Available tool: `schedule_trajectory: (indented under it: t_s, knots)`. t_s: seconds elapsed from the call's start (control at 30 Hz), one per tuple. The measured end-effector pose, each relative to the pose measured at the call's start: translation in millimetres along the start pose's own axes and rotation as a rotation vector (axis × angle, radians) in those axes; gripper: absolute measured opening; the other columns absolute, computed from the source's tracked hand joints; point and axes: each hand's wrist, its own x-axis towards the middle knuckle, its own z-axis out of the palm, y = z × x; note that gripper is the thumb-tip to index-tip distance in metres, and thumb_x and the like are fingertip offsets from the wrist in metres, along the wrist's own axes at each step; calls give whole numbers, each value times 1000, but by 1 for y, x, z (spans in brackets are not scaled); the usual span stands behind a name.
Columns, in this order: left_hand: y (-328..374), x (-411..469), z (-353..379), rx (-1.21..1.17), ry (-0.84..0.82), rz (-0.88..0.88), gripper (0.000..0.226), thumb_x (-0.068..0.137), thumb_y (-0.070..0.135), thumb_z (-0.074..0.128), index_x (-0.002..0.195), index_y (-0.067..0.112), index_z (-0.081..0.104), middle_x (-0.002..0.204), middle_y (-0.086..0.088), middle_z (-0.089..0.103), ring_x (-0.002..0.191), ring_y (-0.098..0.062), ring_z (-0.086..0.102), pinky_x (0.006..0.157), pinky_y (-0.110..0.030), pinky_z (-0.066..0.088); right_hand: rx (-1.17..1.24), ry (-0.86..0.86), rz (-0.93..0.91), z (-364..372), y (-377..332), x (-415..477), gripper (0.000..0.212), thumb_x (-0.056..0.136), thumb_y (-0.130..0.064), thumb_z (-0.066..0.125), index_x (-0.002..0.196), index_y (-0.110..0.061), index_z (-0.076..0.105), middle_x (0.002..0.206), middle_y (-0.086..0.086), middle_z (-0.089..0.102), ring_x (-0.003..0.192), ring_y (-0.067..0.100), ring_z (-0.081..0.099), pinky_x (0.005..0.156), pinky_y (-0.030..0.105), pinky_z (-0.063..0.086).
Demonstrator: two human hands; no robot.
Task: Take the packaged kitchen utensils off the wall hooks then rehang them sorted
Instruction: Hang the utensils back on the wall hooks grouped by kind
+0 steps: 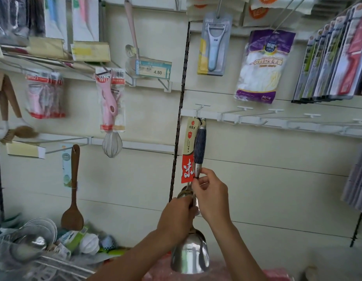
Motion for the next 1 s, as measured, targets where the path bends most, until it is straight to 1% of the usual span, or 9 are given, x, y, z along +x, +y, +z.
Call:
schedule_trajectory:
  t_s: [0.07,0.17,0.3,0.4,0.5,0.57,0.77,0.9,1.0]
  knots:
    - [1,-2,-1,14,9,-1,19,98,20,49,81,18,57,76,4,64,59,-9,52,55,-17,34,-12,-3,2,2,1,0,35,94,-32,67,128,-25,61,89,-15,67,78,3,65,66,14,50]
    - [1,-3,0,16,10,-18,20,100,22,49,81,19,55,76,3,63,59,-10,50,52,-14,30,-10,-7,7,2,0,0,36,94,-32,67,129,-25,61,89,-15,66,79,3,65,68,15,51]
    - [4,-4,-3,16,12,-24,19,98,18,48,81,16,56,79,0,67,64,-12,56,57,-22,42,4,3,8,1,-2,-1,34,94,-32,68,126,-25,62,88,-15,67,78,2,66,69,18,53]
    - [5,-11,0,-5,24,-13,18,98,18,49,82,21,54,79,6,66,63,-8,56,57,-15,40,4,19,-3,-1,-1,-6,35,93,-33,68,126,-24,63,87,-17,67,78,2,65,72,23,56]
    - [3,-18,5,-40,44,-6,15,98,21,51,85,21,58,79,6,69,66,-9,62,65,-27,53,12,15,-10,-1,-2,-13,38,92,-38,68,127,-24,62,93,-13,69,81,2,65,76,28,59]
    - [2,-22,4,-51,55,-6,15,99,22,51,86,22,59,80,4,70,65,-8,63,67,-27,54,12,4,-23,1,-4,-15,39,92,-40,68,127,-25,62,93,-12,69,80,2,65,76,28,59]
    - [4,-21,-2,-28,69,6,21,99,20,50,79,26,53,74,8,63,61,-6,57,62,-19,47,30,8,-12,2,-9,-14,37,93,-37,67,127,-24,62,94,-12,69,81,5,66,78,33,60]
    - [4,-16,-4,-2,68,19,20,100,21,49,81,26,51,75,7,64,58,-5,54,56,-11,36,40,15,-6,3,-9,-10,35,93,-36,68,126,-25,62,92,-15,68,81,4,66,77,33,60]
    - [5,-13,-3,-12,57,28,17,101,21,48,86,21,57,82,2,69,60,-7,57,59,-12,39,33,18,-8,2,-9,-8,36,93,-36,67,127,-25,61,96,-11,70,82,5,66,78,34,60]
